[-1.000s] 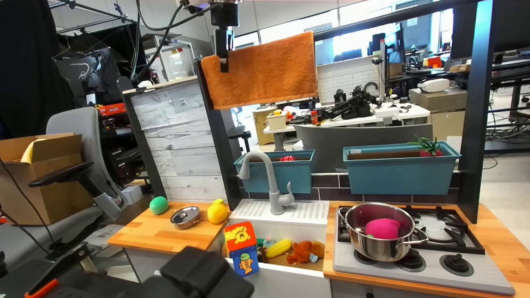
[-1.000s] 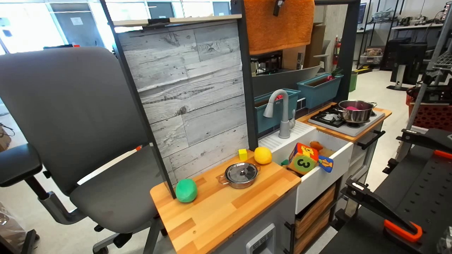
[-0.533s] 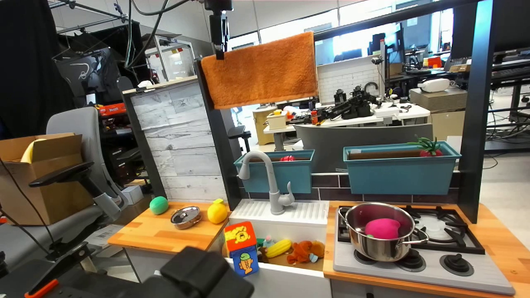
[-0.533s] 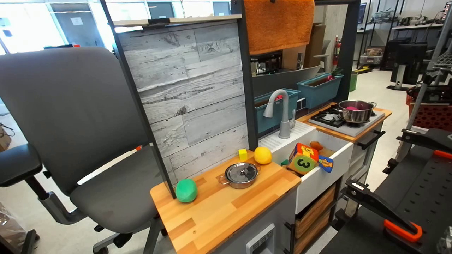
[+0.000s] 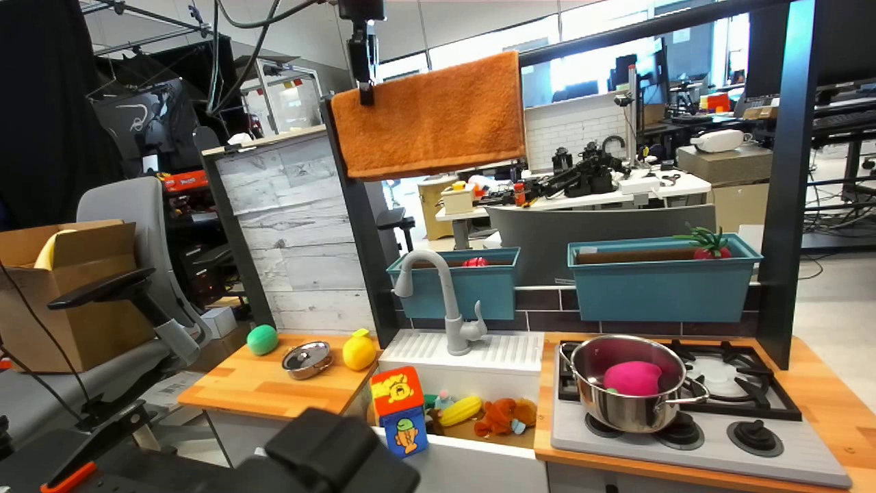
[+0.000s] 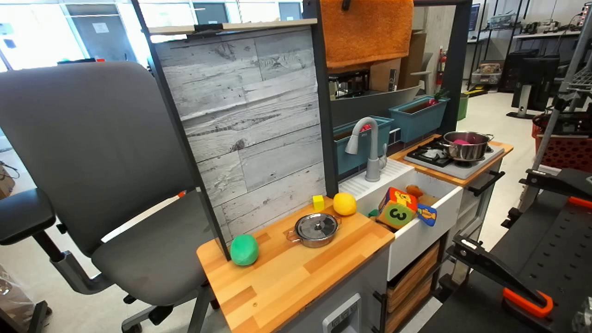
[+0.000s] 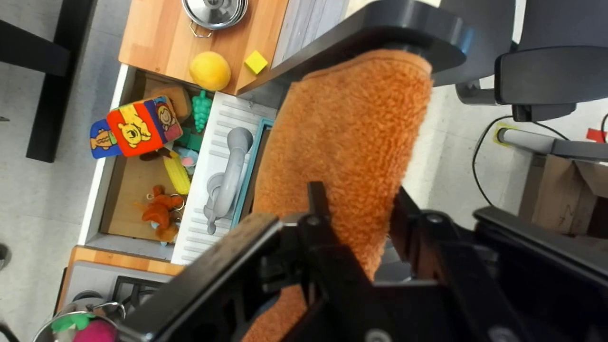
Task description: Unhang the orange towel
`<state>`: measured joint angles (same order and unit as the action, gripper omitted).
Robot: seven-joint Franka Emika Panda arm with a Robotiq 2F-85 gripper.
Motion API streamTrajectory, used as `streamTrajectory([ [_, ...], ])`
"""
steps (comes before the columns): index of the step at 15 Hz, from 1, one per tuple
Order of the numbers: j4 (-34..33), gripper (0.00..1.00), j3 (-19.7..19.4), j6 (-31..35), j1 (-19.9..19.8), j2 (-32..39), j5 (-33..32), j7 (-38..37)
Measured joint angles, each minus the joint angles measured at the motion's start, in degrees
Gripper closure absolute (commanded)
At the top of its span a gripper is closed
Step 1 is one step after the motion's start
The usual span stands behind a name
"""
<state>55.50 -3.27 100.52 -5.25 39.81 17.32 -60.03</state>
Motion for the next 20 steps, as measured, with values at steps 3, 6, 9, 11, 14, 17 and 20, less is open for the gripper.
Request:
streamTrajectory([
  [3,0.0,0.92,0.0,0.0,0.0,-0.1,0.0,-1.3],
  [6,0.6,0.92,0.0,0.4,0.1,-0.5,-0.1,-1.3],
  [9,2.7,0.92,0.0,2.1,0.4,-1.7,-0.5,-1.1],
  [11,5.1,0.92,-0.1,4.2,0.8,-3.2,-1.4,-1.0],
  [14,9.4,0.92,-0.1,7.8,1.8,-5.7,-3.4,-1.1],
  [17,12.1,0.92,-0.1,10.4,2.3,-7.2,-4.8,-1.3],
  [20,14.8,0.40,-0.1,12.9,2.6,-8.6,-5.2,-1.3],
])
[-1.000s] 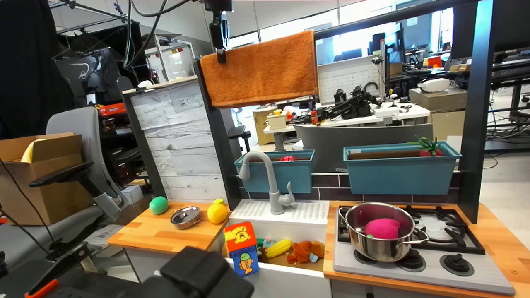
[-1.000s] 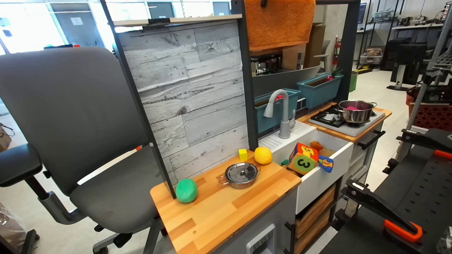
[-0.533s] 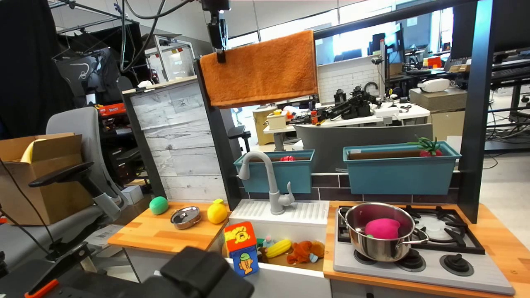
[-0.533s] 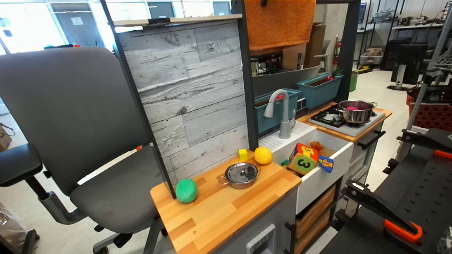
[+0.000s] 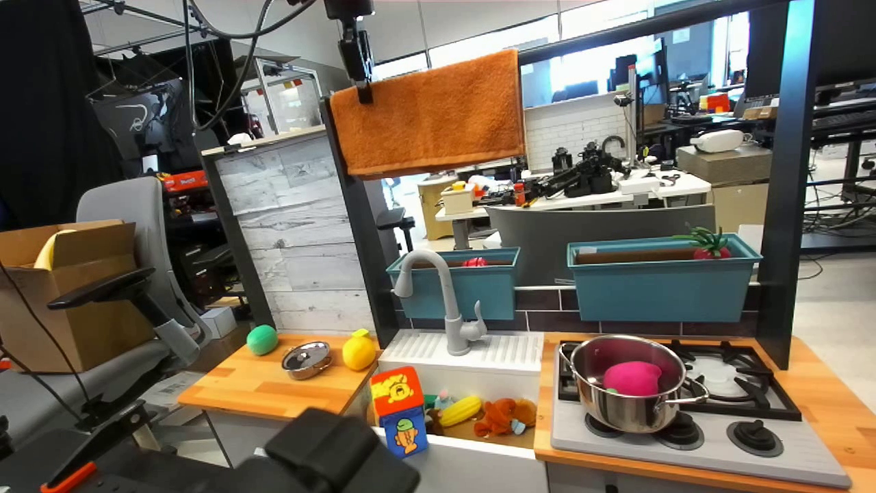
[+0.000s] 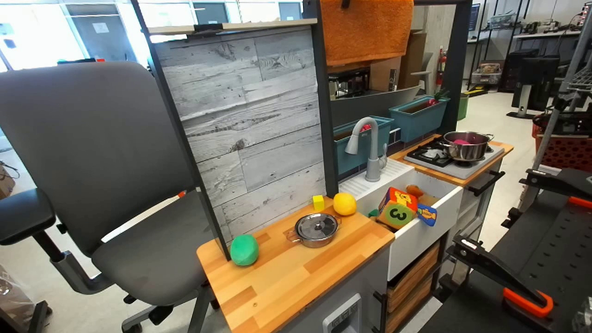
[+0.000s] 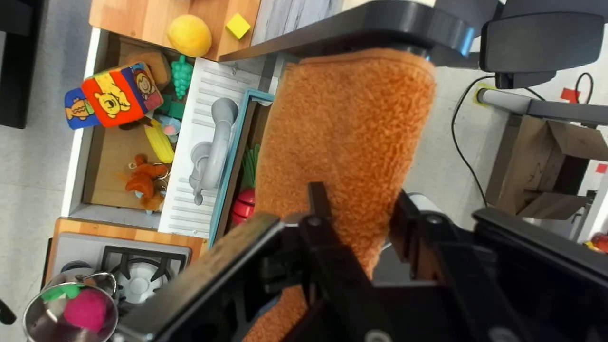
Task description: Unhang the orange towel
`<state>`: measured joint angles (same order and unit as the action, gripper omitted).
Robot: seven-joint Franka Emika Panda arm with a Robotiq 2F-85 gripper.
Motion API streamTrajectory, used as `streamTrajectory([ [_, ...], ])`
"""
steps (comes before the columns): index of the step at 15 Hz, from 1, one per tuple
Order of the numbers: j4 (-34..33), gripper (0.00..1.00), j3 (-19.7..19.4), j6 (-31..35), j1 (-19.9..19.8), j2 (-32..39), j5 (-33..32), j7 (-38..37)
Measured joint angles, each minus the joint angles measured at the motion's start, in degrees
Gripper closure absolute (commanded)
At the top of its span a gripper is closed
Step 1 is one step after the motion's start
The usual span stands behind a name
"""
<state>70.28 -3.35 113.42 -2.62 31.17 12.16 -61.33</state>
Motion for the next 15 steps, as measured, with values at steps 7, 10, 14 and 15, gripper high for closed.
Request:
streamTrajectory([
  [7,7.0,0.53,0.1,0.9,2.1,-8.4,-0.6,2.7],
  [10,9.2,0.51,0.1,0.9,2.8,-10.8,-1.1,2.7],
  [14,10.4,0.22,0.0,0.9,2.9,-11.2,-1.8,2.3],
  [15,10.6,0.15,-0.1,0.9,2.9,-11.1,-1.9,2.2],
])
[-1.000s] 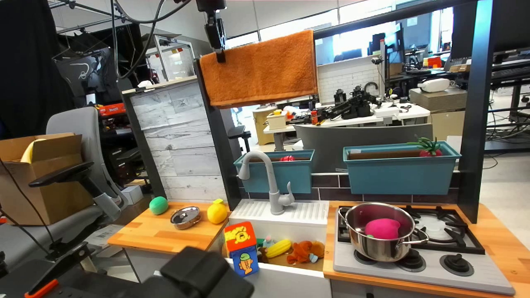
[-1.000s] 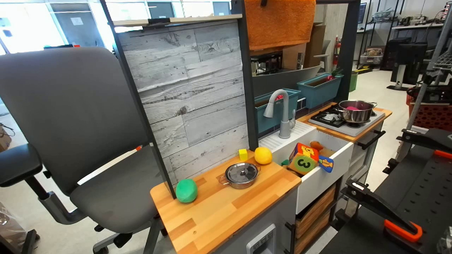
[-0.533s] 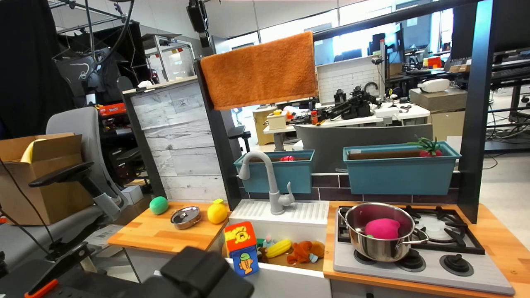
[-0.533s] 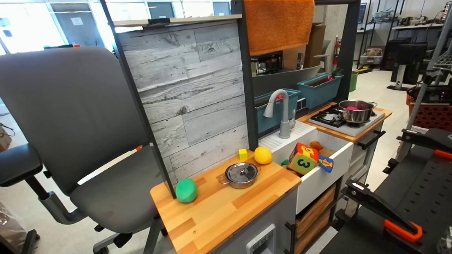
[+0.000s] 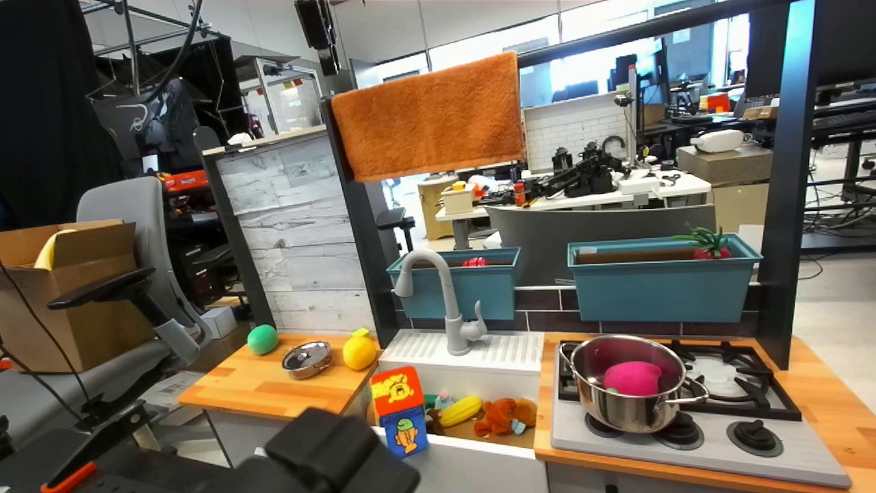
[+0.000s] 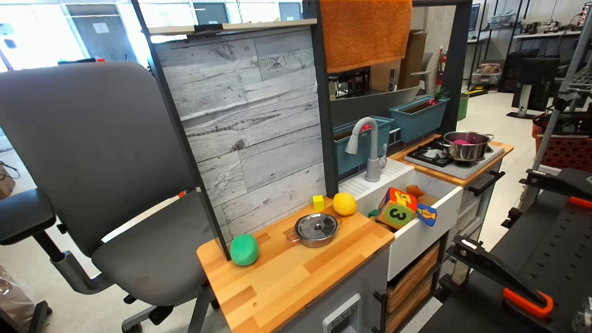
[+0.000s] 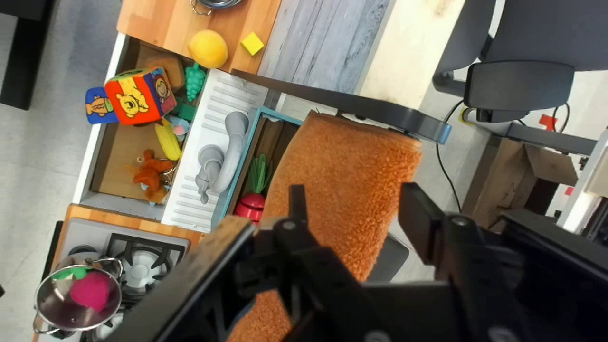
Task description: Unhang the orange towel
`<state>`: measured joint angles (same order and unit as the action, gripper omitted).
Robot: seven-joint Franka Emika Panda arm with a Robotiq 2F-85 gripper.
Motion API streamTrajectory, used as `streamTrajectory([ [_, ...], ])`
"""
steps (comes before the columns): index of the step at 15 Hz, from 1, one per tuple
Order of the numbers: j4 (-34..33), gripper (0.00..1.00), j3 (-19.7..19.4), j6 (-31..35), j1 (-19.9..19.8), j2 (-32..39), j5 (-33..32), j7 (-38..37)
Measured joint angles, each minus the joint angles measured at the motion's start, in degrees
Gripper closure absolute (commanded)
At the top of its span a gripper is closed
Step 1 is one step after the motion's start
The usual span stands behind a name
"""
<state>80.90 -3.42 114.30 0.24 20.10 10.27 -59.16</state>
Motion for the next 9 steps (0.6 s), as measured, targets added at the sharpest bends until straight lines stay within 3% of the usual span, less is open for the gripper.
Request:
streamTrajectory([
  [2,0.1,0.01,-0.2,0.0,-0.1,0.6,0.0,-0.3],
  [3,0.0,0.00,-0.3,0.0,-0.1,1.0,0.0,-0.3],
  [5,-0.3,0.00,-0.6,0.0,-0.3,1.9,0.0,-0.4],
  [6,-0.5,0.07,-0.7,0.0,-0.4,2.4,0.0,-0.5],
  [7,-0.9,0.00,-0.8,0.0,-0.5,2.9,0.0,-0.5],
  [9,-1.5,0.06,-0.8,0.0,-0.8,3.7,0.1,-0.5],
])
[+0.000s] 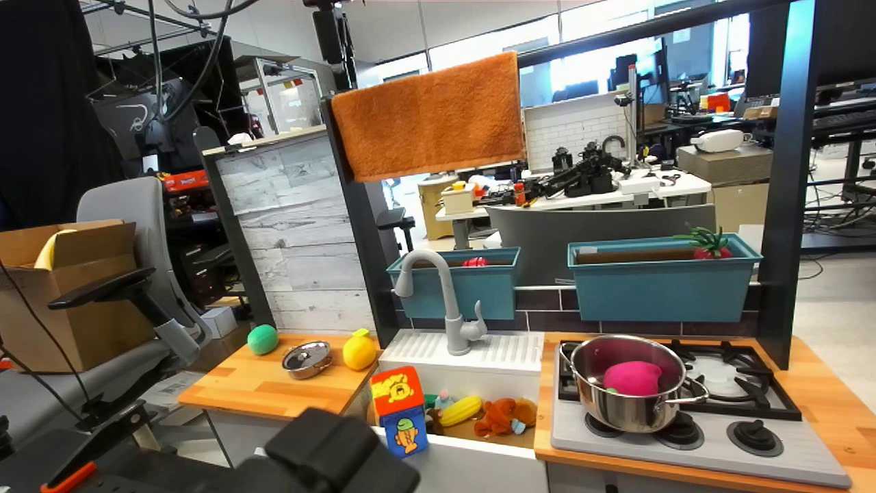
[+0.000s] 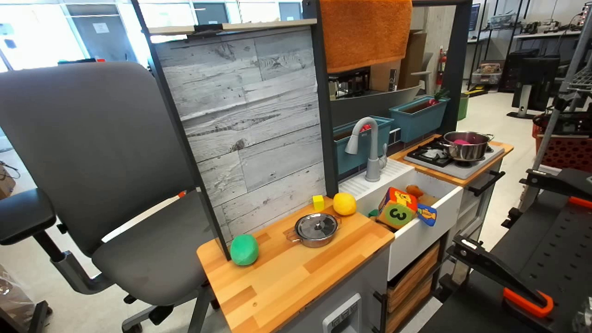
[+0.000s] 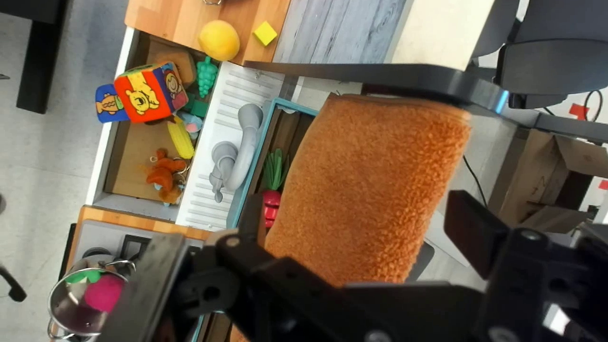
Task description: Unhang the orange towel
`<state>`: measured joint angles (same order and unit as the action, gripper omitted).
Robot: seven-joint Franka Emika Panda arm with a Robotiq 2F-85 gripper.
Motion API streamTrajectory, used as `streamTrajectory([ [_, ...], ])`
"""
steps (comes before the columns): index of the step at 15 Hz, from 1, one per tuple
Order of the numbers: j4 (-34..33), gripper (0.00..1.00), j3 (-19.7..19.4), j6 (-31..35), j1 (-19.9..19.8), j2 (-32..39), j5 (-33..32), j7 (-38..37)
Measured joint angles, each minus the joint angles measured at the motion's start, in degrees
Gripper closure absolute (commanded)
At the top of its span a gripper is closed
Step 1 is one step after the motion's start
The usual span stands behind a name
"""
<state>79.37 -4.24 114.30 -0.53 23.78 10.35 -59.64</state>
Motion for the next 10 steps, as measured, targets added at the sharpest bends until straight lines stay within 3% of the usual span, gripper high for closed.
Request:
streamTrajectory([
  [1,-0.3,0.18,0.0,0.0,-0.1,0.3,0.0,0.0],
  [4,-1.4,0.33,0.0,-0.2,-0.2,1.1,0.0,0.0],
  [6,-2.3,0.58,0.0,-0.5,-0.3,1.7,0.1,0.0],
  [9,-4.1,0.77,0.0,-1.1,-0.5,3.1,0.3,0.0],
  [10,-5.0,0.88,0.0,-1.4,-0.6,3.6,0.5,0.0],
])
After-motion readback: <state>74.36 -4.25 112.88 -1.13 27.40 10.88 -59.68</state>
